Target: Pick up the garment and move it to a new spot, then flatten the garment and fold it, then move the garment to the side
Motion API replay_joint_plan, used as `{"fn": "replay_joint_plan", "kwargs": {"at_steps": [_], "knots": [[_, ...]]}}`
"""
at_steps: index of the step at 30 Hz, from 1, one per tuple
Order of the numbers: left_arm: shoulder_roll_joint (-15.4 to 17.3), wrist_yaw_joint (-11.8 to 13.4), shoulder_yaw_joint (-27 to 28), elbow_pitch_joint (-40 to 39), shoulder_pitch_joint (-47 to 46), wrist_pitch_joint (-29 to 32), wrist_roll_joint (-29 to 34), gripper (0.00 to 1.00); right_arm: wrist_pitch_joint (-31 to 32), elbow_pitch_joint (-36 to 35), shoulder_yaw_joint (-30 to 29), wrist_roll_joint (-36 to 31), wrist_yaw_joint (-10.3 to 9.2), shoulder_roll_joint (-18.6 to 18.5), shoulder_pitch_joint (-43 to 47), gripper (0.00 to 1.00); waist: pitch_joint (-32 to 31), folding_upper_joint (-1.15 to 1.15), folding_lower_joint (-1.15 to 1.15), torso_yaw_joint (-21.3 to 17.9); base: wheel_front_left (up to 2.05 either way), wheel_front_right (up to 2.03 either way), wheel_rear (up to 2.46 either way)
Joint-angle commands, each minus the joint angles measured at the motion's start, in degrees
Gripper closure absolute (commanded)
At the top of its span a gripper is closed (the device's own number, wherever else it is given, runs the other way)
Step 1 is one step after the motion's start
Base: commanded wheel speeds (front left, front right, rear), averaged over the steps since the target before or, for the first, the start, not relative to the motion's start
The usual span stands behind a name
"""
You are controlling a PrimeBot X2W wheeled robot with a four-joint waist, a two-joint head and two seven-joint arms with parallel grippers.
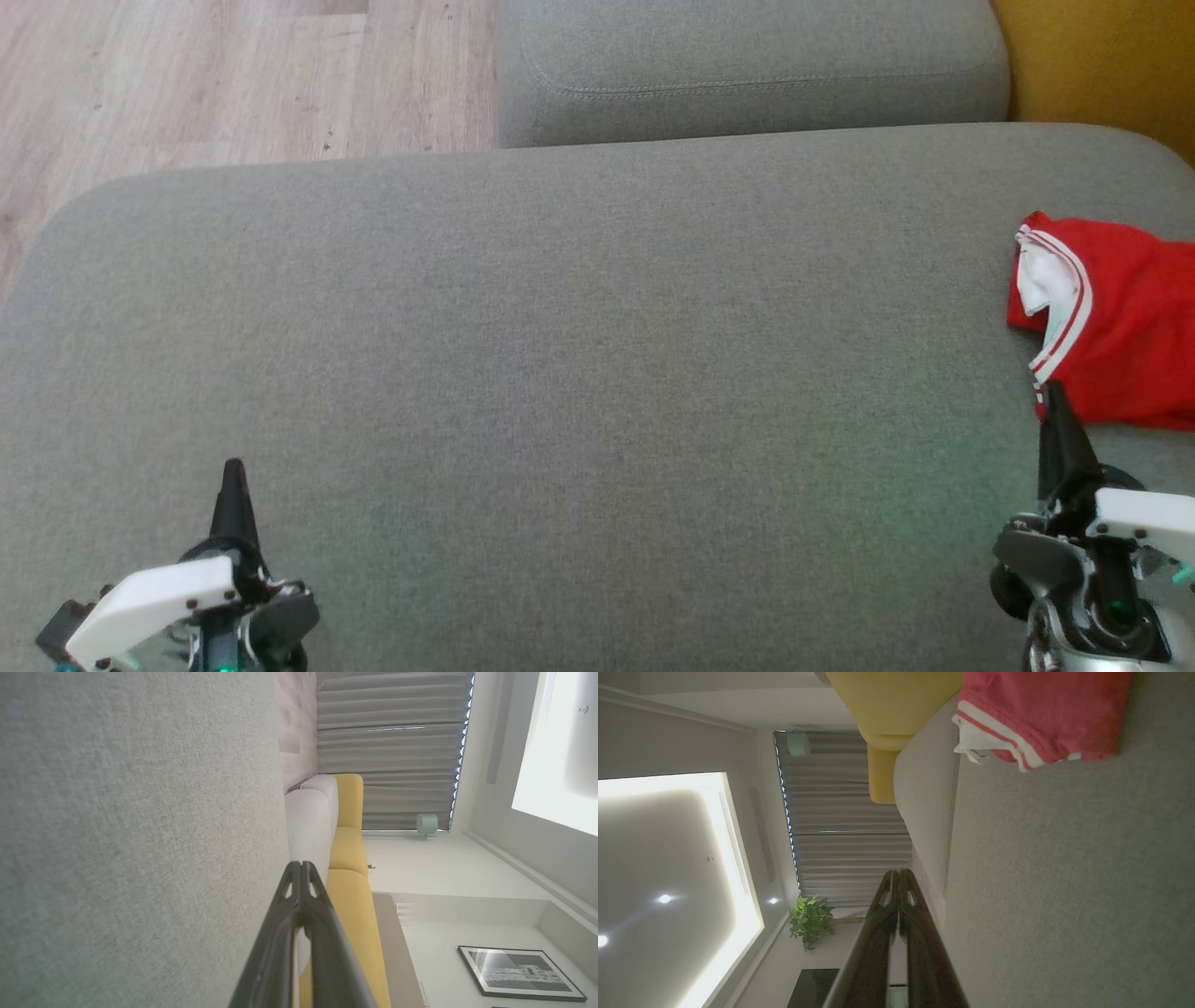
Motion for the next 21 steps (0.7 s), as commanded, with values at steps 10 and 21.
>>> {"fn": "replay_joint_plan", "kwargs": {"at_steps": [10,21], "knots": [[0.49,-0.83,2.43,-2.17,-2.75,0.45,-1.39,1.0,0.62,-2.73,1.05,1.54,0.4,-0.21,-1.23,1.0,-0.01,0.0,0.0,-0.01,0.0,0.0,0.0],[0.49,-0.84,2.43,-2.17,-2.75,0.45,-1.39,1.0,0.61,-2.73,1.06,1.55,0.4,-0.21,-1.23,1.0,-0.01,0.0,0.0,-0.01,0.0,0.0,0.0]]}}
